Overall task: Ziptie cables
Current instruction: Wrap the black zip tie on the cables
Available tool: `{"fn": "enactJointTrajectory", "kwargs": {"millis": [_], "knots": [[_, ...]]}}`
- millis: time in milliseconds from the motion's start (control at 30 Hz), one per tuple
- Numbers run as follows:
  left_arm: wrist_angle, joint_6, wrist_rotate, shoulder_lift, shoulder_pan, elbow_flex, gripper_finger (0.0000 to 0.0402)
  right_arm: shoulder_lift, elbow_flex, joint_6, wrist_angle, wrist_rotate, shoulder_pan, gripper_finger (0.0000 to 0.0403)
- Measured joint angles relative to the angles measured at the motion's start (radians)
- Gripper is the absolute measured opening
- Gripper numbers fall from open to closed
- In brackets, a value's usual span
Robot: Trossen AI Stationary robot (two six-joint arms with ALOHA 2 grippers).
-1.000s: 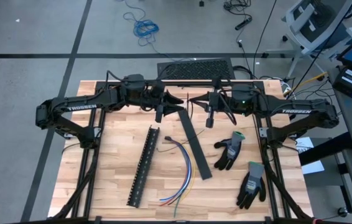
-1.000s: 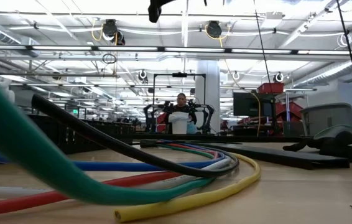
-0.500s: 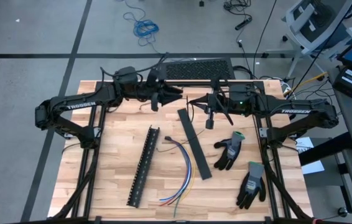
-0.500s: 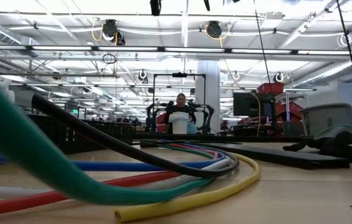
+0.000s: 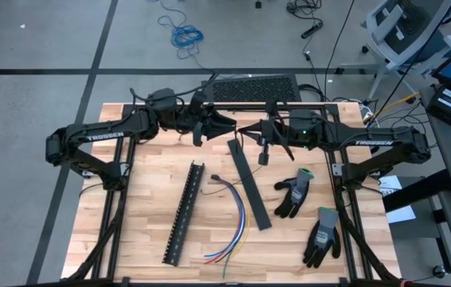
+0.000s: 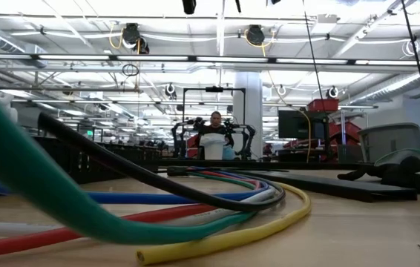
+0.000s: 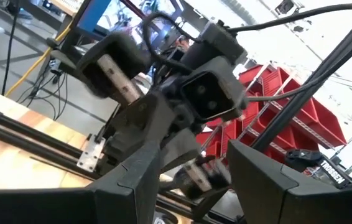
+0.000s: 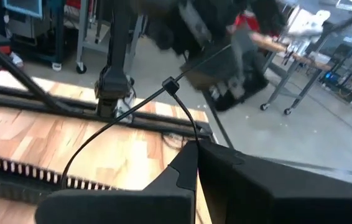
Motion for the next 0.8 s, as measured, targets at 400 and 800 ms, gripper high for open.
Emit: {"fn": "enactJointTrajectory", "kwargs": {"millis": [400,800], "knots": [[-0.002,0.001,-0.003,0.000,-0.036,0.000,0.0181,0.000,0.000,0.019,-0.005,0.007,-0.015,0.0000],[-0.003,0.073,-0.065,0.000,-0.052,0.000,0.0181,-0.001,0.000,0.035,-0.003,0.006,-0.027,0.0000]]}}
